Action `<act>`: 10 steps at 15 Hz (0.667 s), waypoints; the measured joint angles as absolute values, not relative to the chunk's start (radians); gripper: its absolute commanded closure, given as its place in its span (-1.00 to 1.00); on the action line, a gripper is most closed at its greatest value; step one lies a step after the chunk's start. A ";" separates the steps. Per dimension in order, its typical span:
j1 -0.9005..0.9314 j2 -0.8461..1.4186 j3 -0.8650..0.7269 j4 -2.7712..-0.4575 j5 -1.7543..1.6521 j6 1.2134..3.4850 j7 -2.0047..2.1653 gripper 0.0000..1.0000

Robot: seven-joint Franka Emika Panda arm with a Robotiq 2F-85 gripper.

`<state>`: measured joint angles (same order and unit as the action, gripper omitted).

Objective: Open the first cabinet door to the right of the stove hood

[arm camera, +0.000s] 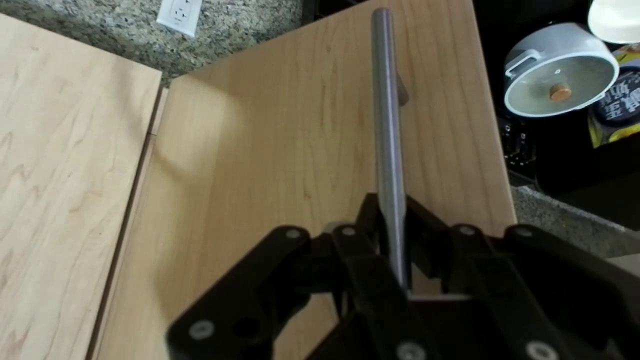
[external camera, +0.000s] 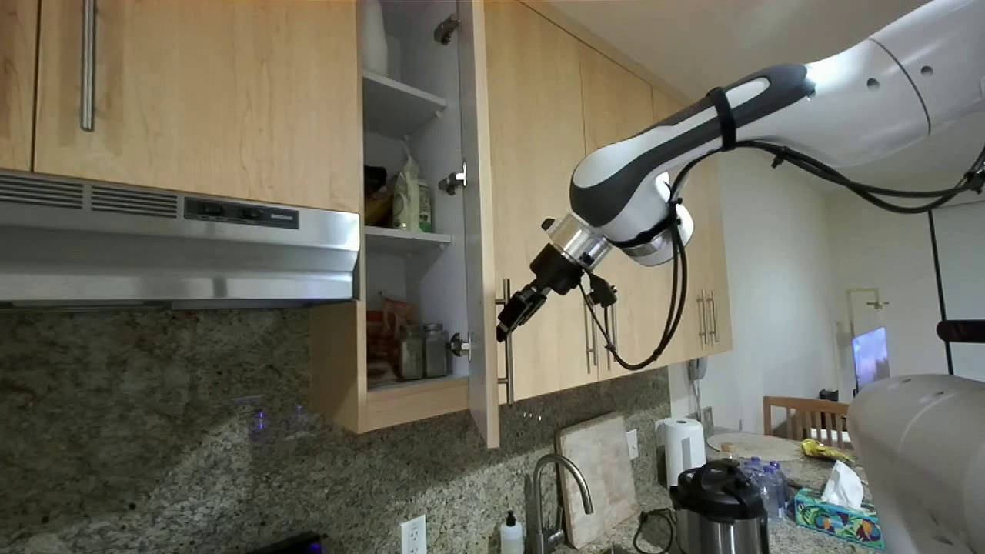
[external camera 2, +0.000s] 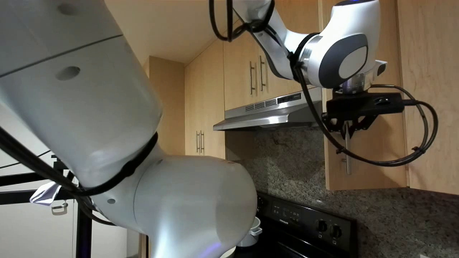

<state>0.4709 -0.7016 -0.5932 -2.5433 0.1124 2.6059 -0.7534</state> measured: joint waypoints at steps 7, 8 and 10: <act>0.441 -0.675 -0.607 -2.475 0.143 2.467 -0.934 0.85; 0.433 -0.670 -0.607 -2.468 0.152 2.452 -0.960 0.85; 0.418 -0.661 -0.605 -2.454 0.166 2.427 -1.009 0.85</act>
<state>0.4185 -0.6610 -0.6050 -2.4545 0.1658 2.4270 -1.0091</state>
